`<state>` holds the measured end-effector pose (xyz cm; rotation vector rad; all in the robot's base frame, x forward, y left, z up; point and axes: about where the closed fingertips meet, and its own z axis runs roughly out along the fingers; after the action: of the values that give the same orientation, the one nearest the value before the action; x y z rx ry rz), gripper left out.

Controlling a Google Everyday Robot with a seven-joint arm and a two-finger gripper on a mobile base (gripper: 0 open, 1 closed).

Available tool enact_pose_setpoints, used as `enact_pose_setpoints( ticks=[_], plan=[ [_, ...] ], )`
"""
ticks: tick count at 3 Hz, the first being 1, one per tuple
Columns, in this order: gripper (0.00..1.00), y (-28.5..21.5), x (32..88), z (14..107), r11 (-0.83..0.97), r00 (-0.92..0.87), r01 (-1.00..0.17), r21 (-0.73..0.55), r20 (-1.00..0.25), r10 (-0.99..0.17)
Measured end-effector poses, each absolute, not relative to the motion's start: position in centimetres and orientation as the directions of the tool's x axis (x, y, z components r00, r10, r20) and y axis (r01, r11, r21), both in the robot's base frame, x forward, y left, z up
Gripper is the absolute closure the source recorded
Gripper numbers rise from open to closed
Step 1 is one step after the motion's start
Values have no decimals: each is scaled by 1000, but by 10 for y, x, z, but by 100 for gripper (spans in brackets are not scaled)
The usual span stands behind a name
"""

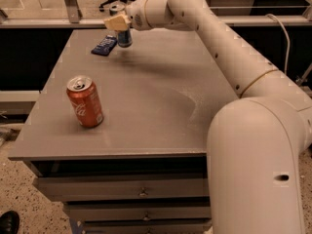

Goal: Move redbull can near rxbar blueberry

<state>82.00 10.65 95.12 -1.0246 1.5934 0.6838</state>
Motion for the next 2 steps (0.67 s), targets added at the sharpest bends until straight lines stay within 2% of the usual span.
enact_pose_setpoints(
  ticks=[2],
  plan=[
    [100,120,829,922,480,-105,-877,-13,-970,-218]
  ],
)
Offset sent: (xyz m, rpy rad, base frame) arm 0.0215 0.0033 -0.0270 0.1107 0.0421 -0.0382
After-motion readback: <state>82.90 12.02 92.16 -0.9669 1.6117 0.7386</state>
